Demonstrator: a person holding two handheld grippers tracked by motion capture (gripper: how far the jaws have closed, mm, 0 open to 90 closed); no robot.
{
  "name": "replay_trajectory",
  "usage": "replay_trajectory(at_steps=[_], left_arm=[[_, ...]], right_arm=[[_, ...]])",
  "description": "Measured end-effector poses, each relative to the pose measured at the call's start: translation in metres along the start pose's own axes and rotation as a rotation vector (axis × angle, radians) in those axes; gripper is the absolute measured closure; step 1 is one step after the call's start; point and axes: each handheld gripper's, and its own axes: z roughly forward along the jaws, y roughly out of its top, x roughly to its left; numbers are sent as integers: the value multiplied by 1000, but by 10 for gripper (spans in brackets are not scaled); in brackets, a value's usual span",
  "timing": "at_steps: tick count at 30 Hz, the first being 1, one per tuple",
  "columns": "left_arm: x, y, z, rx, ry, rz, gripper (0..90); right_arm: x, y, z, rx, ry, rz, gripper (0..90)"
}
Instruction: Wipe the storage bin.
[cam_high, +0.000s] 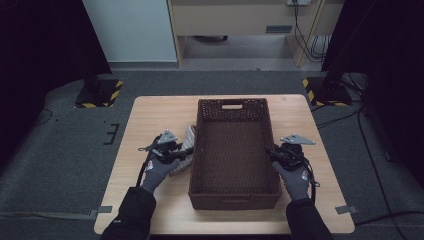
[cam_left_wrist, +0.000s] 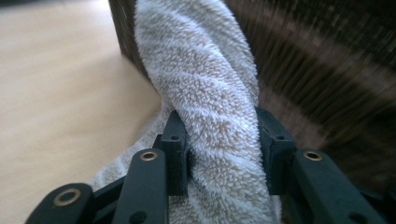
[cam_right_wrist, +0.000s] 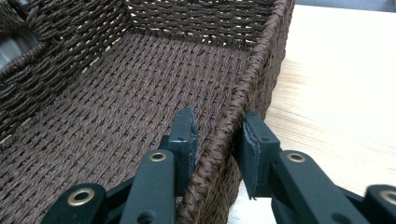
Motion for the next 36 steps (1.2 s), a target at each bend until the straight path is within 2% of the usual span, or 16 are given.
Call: replay_trajectory(at_steps=[3,7,9,11,13,16,18,20,25,27,30,33,36], left_arm=[[2,-2,7,18,0,-3,604],[4,-1,1,10,2,-15,603],[5,1,-8,-27,3,-41,602],[6,6,-23,-91,-4,-65,600],[4,11,-37,-149,-13,-67,600],[-4,16,-51,-190,-52,-43,600],[-9,16,-51,-175,-51,-15,599],[-9,16,-50,-169,-51,-15,599],[-3,11,-36,-116,-30,-11,599],[-2,8,-28,-80,-25,-3,599],[-2,-1,-11,2,-20,11,598],[-1,-8,-4,20,-25,-8,597],[1,-7,-9,9,-22,-24,597]], right_arm=[[0,0,0,0,1,1,691],[0,0,0,0,0,1,690],[0,0,0,1,-1,0,690],[0,0,0,0,-2,0,690],[0,0,0,1,0,1,690],[0,0,0,2,-2,1,691],[0,0,0,3,-2,1,692],[0,1,0,1,-5,7,697],[1,5,6,7,-26,1,707],[-1,7,9,1,-12,7,704],[-2,7,10,-2,-5,7,699],[-3,7,10,-1,-5,8,687],[-3,7,9,2,-10,0,650]])
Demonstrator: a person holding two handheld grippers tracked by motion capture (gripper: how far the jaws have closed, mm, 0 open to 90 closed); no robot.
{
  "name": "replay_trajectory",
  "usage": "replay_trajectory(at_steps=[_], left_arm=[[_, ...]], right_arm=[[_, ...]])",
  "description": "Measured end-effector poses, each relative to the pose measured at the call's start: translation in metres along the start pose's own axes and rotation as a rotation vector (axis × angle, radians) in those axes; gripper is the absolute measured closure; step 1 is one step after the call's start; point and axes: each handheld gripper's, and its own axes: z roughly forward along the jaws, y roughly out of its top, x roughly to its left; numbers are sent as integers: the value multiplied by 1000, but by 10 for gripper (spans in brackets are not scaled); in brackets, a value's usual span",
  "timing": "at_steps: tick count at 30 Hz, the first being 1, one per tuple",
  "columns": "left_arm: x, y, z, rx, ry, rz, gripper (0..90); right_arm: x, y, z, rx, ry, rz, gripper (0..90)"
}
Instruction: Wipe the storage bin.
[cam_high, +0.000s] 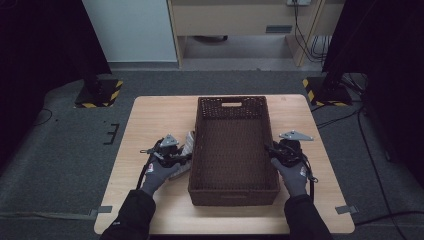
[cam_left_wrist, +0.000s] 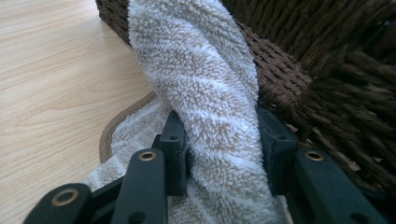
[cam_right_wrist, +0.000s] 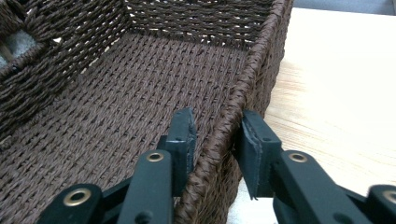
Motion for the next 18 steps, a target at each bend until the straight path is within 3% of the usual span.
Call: replay_trajectory(at_steps=[4,6,10,12,15,18], left_arm=[[2,3,-13,-45,2,-23,594],[0,8,-34,-120,6,-31,593],[-8,15,-53,-193,-11,-30,593],[-14,15,-55,-192,-21,-7,593],[-18,13,-51,-172,-28,10,594],[-18,5,-37,-107,-18,23,593]], right_arm=[[0,4,-10,-53,5,-13,575],[-1,6,-19,-80,12,-15,568],[0,3,-30,-60,30,-54,575],[0,-2,-32,-33,22,-78,583],[0,-4,-32,-34,43,-65,616],[5,-4,-28,-18,36,-77,668]])
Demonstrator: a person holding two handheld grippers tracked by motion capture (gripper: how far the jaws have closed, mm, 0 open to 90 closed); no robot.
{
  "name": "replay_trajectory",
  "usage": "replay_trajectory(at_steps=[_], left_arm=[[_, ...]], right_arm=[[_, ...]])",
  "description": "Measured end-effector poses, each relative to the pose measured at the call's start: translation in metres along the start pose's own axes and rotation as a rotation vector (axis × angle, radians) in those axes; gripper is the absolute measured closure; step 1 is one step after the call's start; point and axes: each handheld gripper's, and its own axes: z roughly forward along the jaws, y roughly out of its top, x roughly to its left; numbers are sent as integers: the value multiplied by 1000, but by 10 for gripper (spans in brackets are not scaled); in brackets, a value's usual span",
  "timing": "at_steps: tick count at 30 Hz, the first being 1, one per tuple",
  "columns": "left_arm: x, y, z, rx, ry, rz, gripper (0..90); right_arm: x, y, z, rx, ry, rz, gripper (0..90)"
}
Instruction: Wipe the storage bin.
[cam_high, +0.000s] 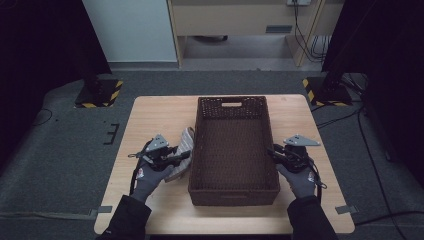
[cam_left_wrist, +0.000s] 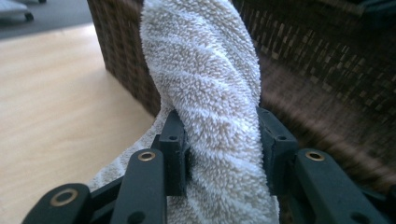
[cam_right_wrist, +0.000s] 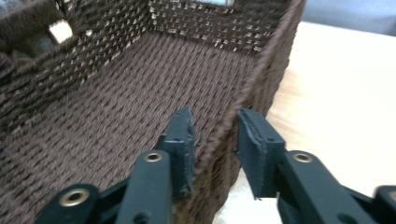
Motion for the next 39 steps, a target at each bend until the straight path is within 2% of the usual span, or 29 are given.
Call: replay_trajectory(at_steps=[2,6,10,14,15,17,18,19,20,22,24,27,30,32,33,34,38,39], left_arm=[[1,-5,5,25,4,1,593],[-2,-19,21,115,7,17,594],[-4,-22,24,122,15,18,594],[-3,-22,10,95,15,1,593],[-4,-21,5,77,12,-8,592],[-6,-18,-6,32,2,-22,591],[-6,-18,-6,32,2,-22,590],[-9,-16,-12,8,-1,-21,590],[-15,-10,-22,-49,-25,-24,590],[-18,-7,-27,-68,-27,-16,589],[-24,0,-32,-85,-20,23,588],[-23,-1,-28,-68,-12,34,586],[-18,-7,-21,-31,-12,31,585],[-17,-11,-14,9,-14,45,584],[-17,-11,-14,9,-14,45,584],[-15,-17,-6,51,-23,50,584],[-13,-27,7,121,-26,50,584],[-13,-28,9,120,-25,45,583]], right_arm=[[0,0,0,3,-5,7,673],[0,0,1,-4,-18,10,682],[1,1,2,-3,-30,6,683],[3,1,1,22,-24,0,624],[4,0,1,28,-29,-20,613],[5,-1,2,57,-25,-23,615],[5,-1,2,57,-25,-23,615],[6,-2,5,78,-19,-24,643],[7,-3,6,85,-27,-24,663],[9,-2,7,90,-51,-2,699],[11,-1,8,91,-70,7,723],[12,0,10,88,-78,32,732],[13,1,12,89,-95,34,733],[13,1,14,85,-94,42,730],[13,1,14,85,-94,42,730],[12,1,13,82,-84,37,722],[11,0,13,74,-79,29,710],[11,0,13,72,-81,25,709]])
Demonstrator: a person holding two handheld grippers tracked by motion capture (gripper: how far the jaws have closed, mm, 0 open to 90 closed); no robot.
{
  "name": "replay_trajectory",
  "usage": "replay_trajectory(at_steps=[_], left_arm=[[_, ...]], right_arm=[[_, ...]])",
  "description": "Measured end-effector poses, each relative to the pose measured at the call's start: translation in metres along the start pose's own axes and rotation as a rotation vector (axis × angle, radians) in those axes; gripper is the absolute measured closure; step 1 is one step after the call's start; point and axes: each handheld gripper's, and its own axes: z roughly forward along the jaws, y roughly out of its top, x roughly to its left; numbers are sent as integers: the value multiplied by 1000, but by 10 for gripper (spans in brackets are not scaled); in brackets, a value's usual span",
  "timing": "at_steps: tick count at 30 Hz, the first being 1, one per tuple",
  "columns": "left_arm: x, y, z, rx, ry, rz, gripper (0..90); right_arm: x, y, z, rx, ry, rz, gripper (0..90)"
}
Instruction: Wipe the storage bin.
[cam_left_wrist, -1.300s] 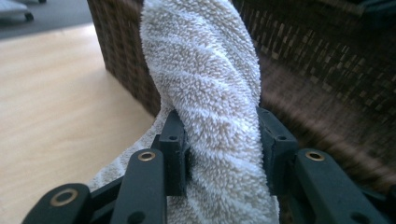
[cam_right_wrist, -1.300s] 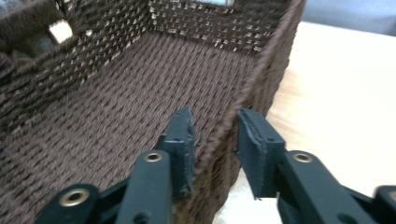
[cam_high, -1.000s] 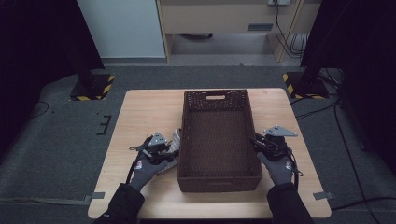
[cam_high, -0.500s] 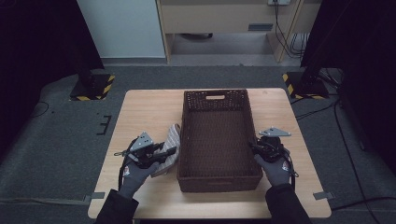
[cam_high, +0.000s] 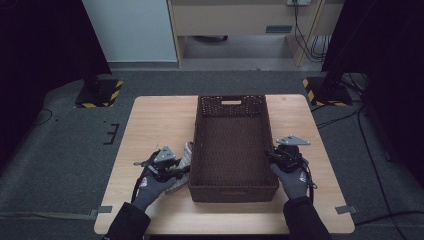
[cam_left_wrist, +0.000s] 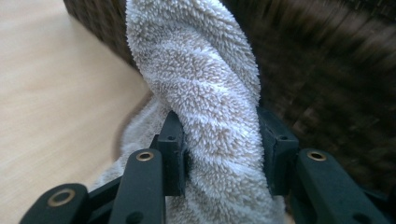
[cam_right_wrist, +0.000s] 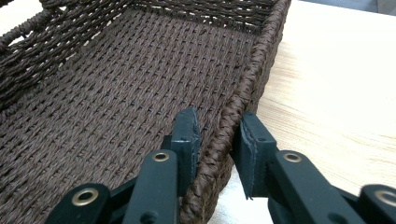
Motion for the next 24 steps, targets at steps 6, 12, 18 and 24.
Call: replay_trajectory(at_steps=[6,12,18,24], left_arm=[[4,4,-14,-51,13,-28,584],[0,23,-43,-201,-14,-27,583],[-4,14,-30,-108,-14,20,581],[-3,0,-5,9,-12,27,581]], right_arm=[[1,0,0,-2,-6,8,720],[0,3,4,-5,-17,18,724],[-2,3,6,-9,-16,25,723],[-2,4,6,-9,-12,27,719]])
